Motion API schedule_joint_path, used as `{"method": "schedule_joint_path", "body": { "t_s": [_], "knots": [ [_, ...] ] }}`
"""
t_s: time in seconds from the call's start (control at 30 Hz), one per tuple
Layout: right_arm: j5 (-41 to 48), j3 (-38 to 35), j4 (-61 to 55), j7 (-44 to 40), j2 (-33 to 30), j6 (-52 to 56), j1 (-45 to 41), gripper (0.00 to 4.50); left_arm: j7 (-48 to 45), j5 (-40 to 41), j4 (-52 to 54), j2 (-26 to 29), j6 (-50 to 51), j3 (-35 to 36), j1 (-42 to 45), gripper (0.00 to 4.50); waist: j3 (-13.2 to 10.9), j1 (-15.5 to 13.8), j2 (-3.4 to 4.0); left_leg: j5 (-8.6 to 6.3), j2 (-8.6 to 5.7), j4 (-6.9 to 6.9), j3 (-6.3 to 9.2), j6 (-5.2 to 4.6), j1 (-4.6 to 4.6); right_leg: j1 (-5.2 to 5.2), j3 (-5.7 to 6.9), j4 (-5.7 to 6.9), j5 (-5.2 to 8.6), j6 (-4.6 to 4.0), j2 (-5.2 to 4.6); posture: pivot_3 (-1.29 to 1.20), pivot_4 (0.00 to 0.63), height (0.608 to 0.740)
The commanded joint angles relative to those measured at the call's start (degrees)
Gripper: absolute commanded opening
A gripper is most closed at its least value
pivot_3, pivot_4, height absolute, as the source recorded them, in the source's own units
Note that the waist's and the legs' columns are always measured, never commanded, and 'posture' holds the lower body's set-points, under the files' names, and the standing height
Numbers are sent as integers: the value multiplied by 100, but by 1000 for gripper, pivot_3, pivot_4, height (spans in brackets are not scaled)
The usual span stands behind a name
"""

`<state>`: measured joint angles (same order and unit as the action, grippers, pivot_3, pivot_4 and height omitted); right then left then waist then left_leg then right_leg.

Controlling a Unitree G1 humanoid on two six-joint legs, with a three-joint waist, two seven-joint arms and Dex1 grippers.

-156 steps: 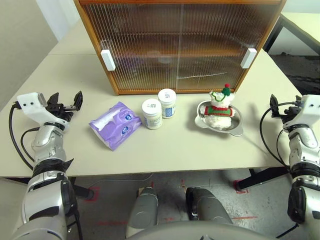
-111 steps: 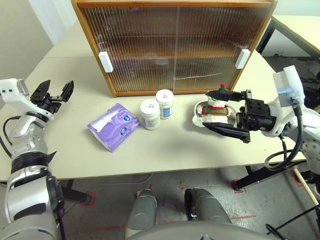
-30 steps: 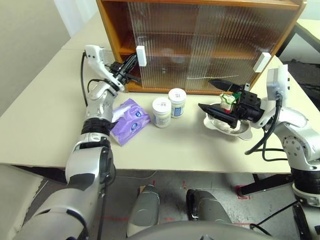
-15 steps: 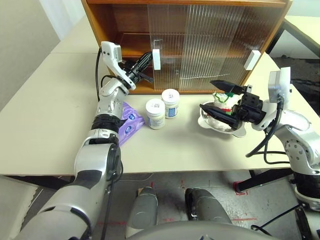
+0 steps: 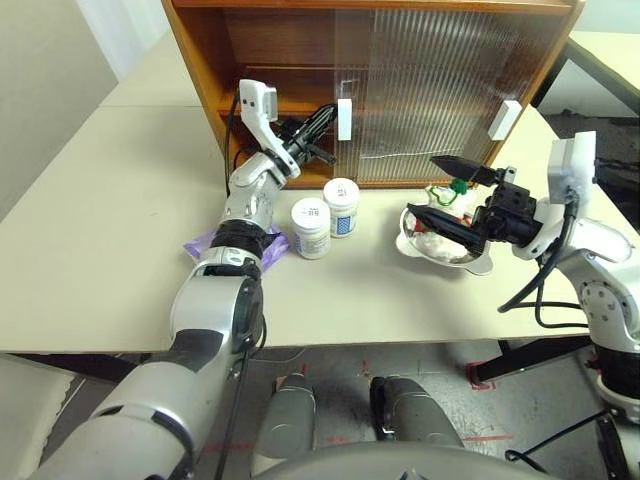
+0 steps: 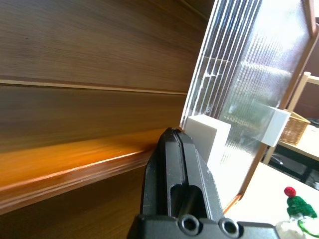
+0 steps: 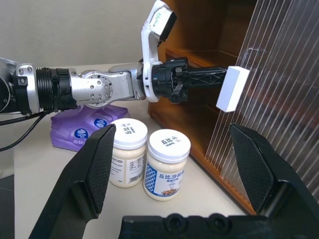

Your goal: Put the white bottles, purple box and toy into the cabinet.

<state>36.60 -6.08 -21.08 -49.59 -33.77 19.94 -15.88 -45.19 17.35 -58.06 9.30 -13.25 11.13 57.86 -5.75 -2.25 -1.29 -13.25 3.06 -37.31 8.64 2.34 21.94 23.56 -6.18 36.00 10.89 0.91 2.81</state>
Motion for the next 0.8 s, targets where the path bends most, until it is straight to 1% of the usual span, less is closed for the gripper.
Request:
{"method": "schedule_joint_path", "body": {
  "t_s": [0.03,0.13,0.37,0.53,0.8],
  "knots": [
    [30,-133,-172,66,-83,66,97,4500,-53,-135,-298,-119,-102,-80,179,23,0,32,1,-5,0,-8,0,-9,1,-3,0,0,2,4,0,-78,96,740],
    [49,-170,-230,115,-112,85,140,4500,-57,-153,-435,-161,-151,-59,262,23,-2,98,3,-33,-3,-48,-1,-51,6,-17,0,-1,8,14,1,-85,96,740],
    [59,-219,-297,168,-129,104,203,4500,-4,-216,-659,-131,-258,0,353,23,-2,129,5,-43,-4,-52,-1,-61,3,-45,0,-47,8,16,0,-93,93,740],
    [48,-192,-250,158,-106,81,164,4500,76,-256,-655,30,-322,68,295,23,-2,163,6,-44,-4,-51,-1,-62,4,-53,-1,-63,6,20,0,-78,93,740],
    [5,-47,-29,33,-14,21,-99,4500,371,-266,-631,432,-455,206,84,23,2,253,15,-43,-4,-49,-2,-64,-5,-59,0,-57,4,22,1,-32,88,740]
  ]
}}
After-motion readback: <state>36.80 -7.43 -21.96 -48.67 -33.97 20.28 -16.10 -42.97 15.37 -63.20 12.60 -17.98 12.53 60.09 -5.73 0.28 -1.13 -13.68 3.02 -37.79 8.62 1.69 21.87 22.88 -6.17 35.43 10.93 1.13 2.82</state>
